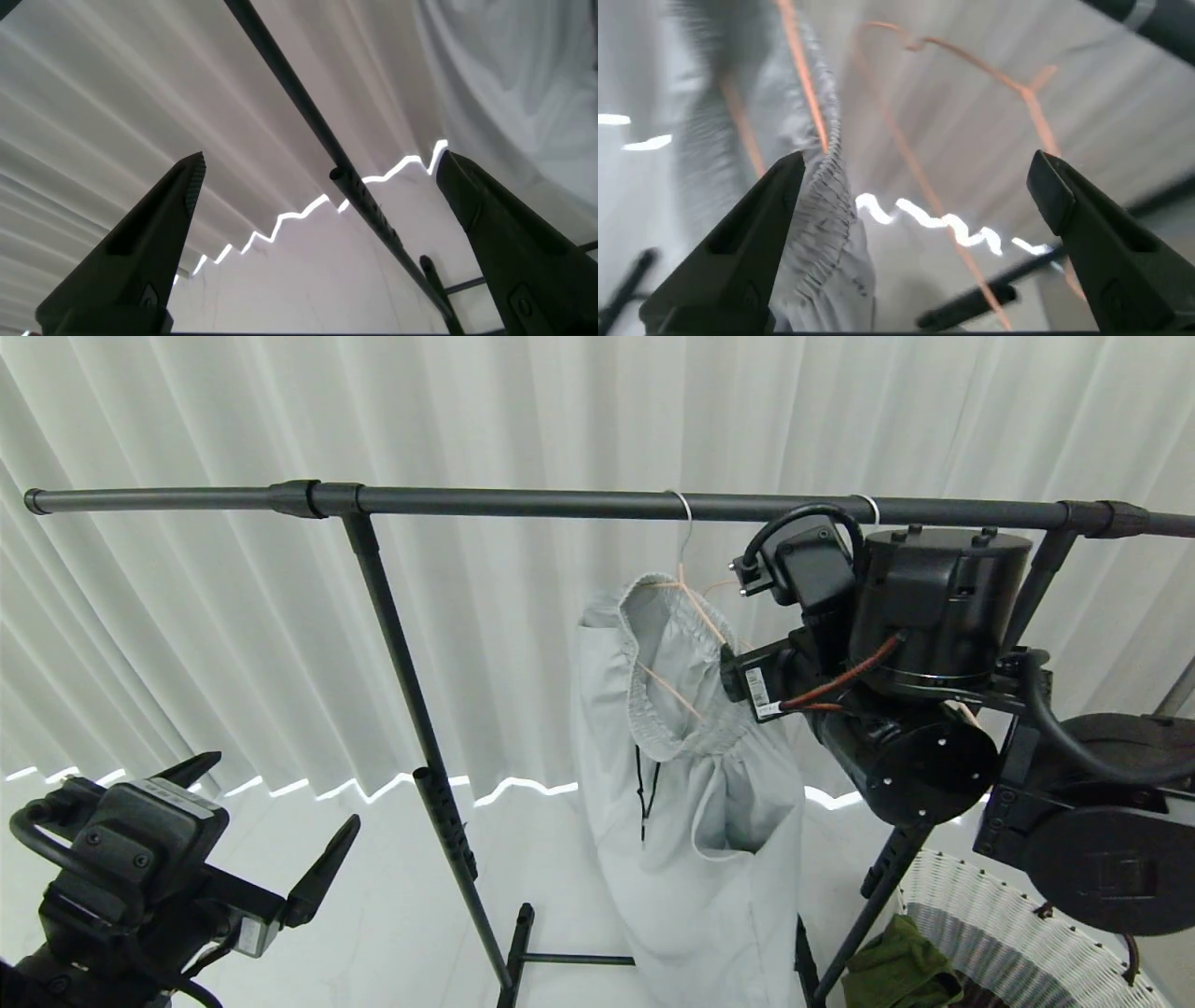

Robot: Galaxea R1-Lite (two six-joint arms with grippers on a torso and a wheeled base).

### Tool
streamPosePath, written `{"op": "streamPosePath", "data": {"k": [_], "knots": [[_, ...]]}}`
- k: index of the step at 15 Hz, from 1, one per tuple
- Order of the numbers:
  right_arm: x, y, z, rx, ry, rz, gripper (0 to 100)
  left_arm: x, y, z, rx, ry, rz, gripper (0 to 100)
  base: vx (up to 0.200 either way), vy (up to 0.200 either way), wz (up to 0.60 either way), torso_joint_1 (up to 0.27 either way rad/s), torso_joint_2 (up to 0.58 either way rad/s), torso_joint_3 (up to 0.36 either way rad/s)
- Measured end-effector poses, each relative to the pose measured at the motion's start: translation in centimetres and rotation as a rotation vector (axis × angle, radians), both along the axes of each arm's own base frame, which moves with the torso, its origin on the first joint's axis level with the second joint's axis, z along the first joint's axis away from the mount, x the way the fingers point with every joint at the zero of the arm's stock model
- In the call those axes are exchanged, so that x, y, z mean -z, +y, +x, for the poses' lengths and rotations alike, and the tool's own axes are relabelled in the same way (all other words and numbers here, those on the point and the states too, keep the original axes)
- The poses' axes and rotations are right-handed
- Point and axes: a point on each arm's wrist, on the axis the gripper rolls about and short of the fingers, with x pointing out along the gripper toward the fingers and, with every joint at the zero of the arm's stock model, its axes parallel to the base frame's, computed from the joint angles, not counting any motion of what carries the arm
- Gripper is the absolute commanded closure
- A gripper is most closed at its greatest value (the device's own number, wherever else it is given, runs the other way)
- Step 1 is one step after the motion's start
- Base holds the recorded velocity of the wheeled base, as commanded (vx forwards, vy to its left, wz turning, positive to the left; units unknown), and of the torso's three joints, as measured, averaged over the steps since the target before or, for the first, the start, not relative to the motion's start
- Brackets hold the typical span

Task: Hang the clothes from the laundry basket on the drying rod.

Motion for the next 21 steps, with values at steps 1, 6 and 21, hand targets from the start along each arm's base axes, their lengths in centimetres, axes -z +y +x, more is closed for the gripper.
{"op": "streamPosePath", "data": {"k": [1, 6, 21], "knots": [[-0.1, 0.1, -0.4, -0.077, 0.005, 0.016, 0, 0.0, 0.0, 0.0, 0.000, 0.000, 0.000, 0, 0.000, 0.000, 0.00, 0.000, 0.00, 0.000], [-0.3, -2.1, -2.8, -0.332, 0.041, 0.080, 0, 0.0, 0.0, 0.0, 0.000, 0.001, -0.001, 0, 0.000, 0.000, 0.00, 0.000, 0.00, 0.000], [3.2, -21.4, -5.8, 0.107, 0.055, -0.198, 0, 0.5, 2.7, 0.3, -0.198, 0.025, -0.001, 0, -0.133, 0.000, 0.00, 0.000, 0.00, 0.002]]}}
